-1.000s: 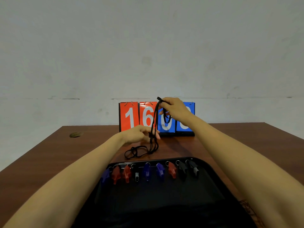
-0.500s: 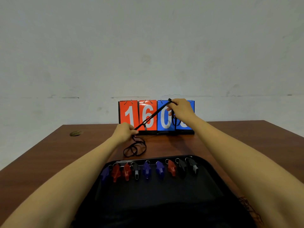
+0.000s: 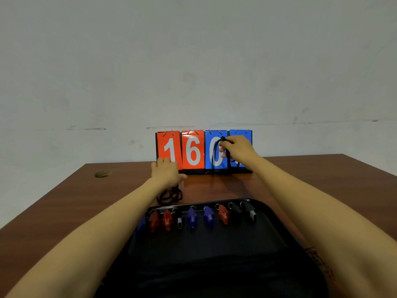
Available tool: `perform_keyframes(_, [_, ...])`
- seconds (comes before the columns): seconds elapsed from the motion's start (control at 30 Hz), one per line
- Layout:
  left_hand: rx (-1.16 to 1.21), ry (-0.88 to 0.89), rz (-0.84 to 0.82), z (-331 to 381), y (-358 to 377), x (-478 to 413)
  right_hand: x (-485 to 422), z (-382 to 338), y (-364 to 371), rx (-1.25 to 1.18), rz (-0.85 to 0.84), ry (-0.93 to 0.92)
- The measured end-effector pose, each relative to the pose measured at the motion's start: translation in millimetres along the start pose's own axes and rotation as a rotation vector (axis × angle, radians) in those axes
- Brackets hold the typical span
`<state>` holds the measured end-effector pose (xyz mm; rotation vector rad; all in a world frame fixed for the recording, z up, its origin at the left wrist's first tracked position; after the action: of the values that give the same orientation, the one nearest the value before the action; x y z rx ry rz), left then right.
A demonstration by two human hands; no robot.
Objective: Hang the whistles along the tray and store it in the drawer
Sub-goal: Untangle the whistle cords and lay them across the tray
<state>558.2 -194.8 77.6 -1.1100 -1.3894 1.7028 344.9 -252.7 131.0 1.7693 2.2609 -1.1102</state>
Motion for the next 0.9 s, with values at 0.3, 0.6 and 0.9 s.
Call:
perform_keyframes(0.3, [0.710, 0.309, -0.070, 51.3, -59.1, 46.8, 23.3, -46.3, -1.0, 0.495, -0.176, -0.272])
perform_keyframes(0.6, [0.803, 0.213, -0.167, 40.7, -90.3, 94.7, 59.8, -84.8, -22.9, 0.765, -0.190, -0.339])
perform_keyframes(0.9, [0.573, 0.078, 0.061, 6.8, -100.2, 133.2, 106.2, -91.4, -45.2, 0.607, -0.269, -0.292])
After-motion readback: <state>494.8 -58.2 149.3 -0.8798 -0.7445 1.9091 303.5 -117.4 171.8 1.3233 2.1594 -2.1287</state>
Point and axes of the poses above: each hand's wrist, its own x-axis away from the middle knuckle, its own y-axis out of the palm, z = x × y, the point moved 1 cm from there along -x, towards the middle knuckle, and after that the axes turned 11 degrees about -y, right-handed, at the moved point
